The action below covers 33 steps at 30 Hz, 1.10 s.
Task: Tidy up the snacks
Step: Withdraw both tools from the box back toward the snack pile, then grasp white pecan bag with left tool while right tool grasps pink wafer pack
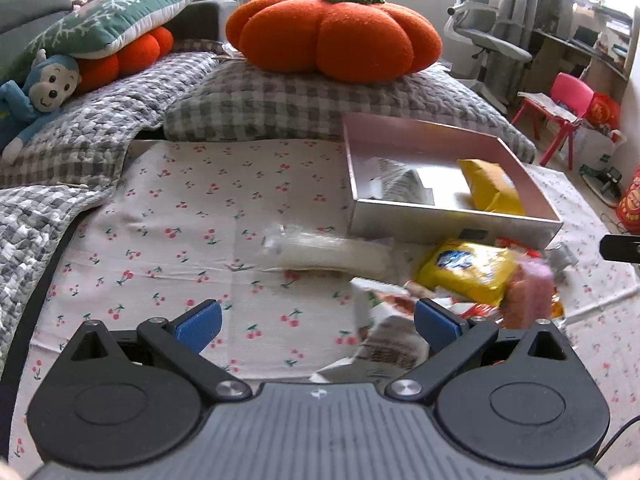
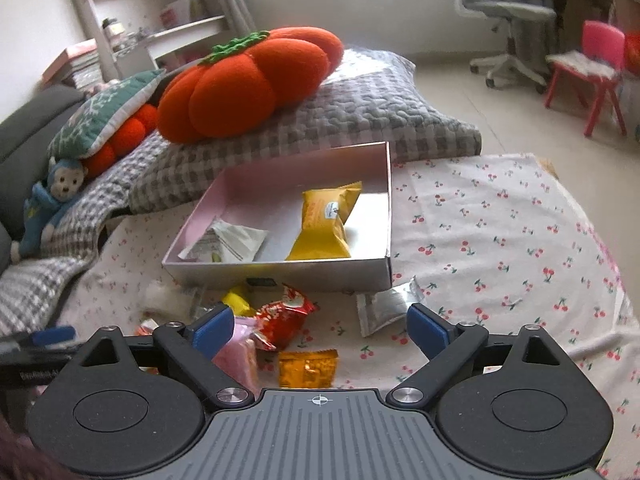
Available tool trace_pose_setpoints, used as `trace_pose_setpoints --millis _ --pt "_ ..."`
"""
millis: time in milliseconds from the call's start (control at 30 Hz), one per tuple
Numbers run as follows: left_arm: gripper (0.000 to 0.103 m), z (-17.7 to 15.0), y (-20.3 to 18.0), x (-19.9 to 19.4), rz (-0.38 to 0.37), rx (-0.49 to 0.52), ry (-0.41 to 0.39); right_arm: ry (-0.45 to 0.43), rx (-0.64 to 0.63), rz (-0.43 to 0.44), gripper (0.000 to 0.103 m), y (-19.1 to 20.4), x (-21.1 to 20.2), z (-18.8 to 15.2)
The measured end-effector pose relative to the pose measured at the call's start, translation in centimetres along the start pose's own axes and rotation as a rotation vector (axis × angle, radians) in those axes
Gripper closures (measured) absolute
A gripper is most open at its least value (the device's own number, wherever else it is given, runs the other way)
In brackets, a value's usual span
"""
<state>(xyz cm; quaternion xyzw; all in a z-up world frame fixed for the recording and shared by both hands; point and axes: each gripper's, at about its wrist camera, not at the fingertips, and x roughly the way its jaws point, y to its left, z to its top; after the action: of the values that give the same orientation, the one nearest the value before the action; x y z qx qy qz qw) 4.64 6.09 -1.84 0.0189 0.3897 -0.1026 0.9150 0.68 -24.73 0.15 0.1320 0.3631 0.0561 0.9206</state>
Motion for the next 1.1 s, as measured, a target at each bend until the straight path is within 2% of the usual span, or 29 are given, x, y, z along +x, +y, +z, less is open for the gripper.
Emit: trace_pose_setpoints --millis 133,200,367,733,833,1100 --pt "0.000 -0.3 0.2 0.2 -0.046 0.007 0.009 -0.018 -0.055 -0.013 0.008 0.1 0.0 -0.6" --pt "0.001 -0.3 0.1 0.7 -0.086 0.006 0.041 -0.015 -0.068 -0.013 0.008 0.3 0.2 -0.8" --pt "0.011 -0.7 -0.7 1.5 -0.150 0.011 0.102 0.023 -0.059 0.005 0.008 1.2 1.1 -1.6" --pt "0.041 -1.5 -0.9 2.5 -0.179 0.022 0.148 0.097 -0.189 0.044 0.008 4.4 3.2 -3.9" --pt "0.046 -1.5 -1.0 2.7 -0.194 0.023 0.151 0.095 -0.221 0.052 0.008 5.0 3.4 -4.3" --pt "0.047 -1.8 -1.5 3.4 -0.188 0.043 0.148 0.090 -0.295 0.048 0.009 6.0 4.3 -4.6"
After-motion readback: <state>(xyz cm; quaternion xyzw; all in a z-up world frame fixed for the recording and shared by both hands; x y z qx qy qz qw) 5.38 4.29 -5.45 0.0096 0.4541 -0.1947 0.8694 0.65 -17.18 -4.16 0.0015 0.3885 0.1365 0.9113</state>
